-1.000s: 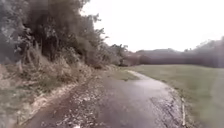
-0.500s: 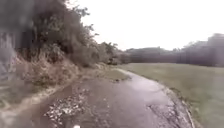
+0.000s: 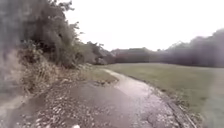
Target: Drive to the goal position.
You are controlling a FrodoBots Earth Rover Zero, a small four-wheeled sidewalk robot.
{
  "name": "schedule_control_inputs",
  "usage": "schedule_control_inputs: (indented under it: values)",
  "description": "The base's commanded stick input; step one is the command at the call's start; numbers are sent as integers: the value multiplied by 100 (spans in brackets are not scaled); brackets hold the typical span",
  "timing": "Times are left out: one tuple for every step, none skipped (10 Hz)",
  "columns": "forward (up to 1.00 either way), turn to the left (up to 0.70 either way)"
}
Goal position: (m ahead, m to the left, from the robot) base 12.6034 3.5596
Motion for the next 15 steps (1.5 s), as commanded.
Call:
schedule_control_inputs:
  values:
    - [85,-33]
    - [85,-33]
    - [85,-10]
    - [85,0]
    - [85,0]
    - [85,0]
    - [85,0]
    - [85,0]
    - [85,0]
    - [85,0]
    - [85,0]
    - [85,0]
    - [85,0]
    - [85,0]
    - [85,0]
